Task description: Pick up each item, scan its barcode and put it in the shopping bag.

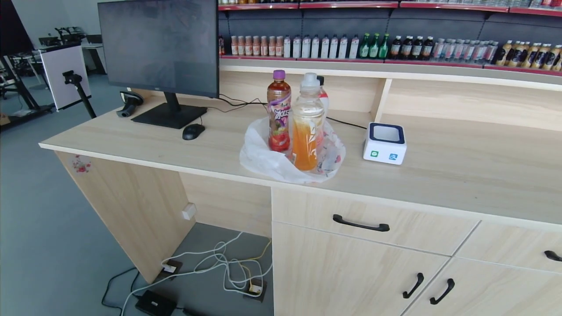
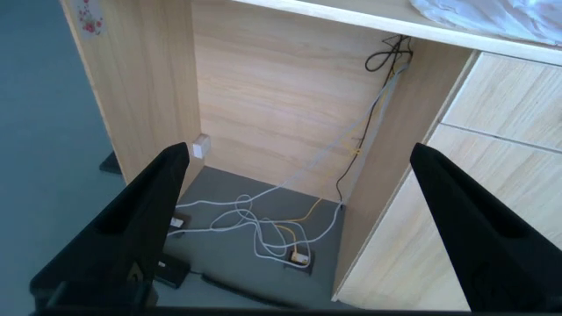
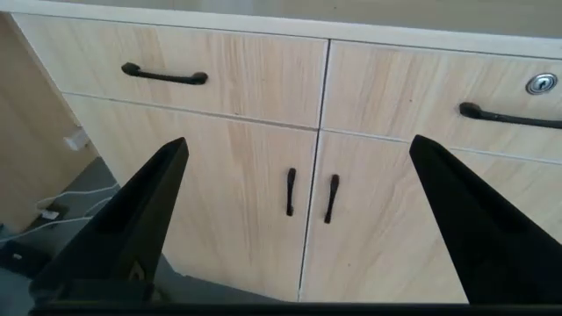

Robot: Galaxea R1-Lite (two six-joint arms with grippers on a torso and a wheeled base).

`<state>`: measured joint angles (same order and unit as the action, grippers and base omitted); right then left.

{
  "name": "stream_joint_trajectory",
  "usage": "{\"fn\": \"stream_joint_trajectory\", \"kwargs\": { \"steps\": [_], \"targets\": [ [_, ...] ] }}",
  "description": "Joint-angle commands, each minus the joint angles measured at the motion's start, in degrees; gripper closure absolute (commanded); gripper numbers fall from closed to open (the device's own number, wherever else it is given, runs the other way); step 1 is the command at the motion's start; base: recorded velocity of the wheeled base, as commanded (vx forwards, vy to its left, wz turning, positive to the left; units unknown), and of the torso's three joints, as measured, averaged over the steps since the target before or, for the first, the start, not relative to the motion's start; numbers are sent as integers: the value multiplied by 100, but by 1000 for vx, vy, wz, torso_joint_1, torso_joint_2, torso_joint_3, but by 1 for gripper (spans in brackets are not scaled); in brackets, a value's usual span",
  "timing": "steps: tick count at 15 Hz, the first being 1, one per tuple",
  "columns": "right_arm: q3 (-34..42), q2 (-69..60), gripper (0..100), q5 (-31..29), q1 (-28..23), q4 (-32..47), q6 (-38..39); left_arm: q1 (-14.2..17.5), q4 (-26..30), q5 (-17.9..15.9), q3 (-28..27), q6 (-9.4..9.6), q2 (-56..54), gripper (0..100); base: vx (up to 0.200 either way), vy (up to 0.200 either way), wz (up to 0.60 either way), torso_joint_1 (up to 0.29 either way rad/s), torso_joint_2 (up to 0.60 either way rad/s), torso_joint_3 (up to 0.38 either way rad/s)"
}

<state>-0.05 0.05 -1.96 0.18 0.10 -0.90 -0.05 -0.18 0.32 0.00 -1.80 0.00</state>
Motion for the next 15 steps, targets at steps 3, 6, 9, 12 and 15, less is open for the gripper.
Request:
{"fn": "stream_joint_trajectory", "kwargs": {
  "steps": [3,6,9,12,15],
  "targets": [
    [5,-5,0,3,-1,-1,-24,-4,-8,-5,0,31,0,0,-133,0,-600,1,4,2],
    [5,-5,0,3,-1,-1,-15,-4,1,-5,0,22,0,0,0,0,-600,-6,2,2],
    [5,-5,0,3,-1,-1,-50,-4,9,-5,0,57,0,0,0,-200,-400,10,4,1],
    [5,-5,0,3,-1,-1,29,-4,9,-5,0,31,0,0,0,-200,0,1,2,-1],
    [5,-5,0,3,-1,-1,29,-4,9,-5,0,22,9,0,0,-133,0,3,-2,2]
  ]
}}
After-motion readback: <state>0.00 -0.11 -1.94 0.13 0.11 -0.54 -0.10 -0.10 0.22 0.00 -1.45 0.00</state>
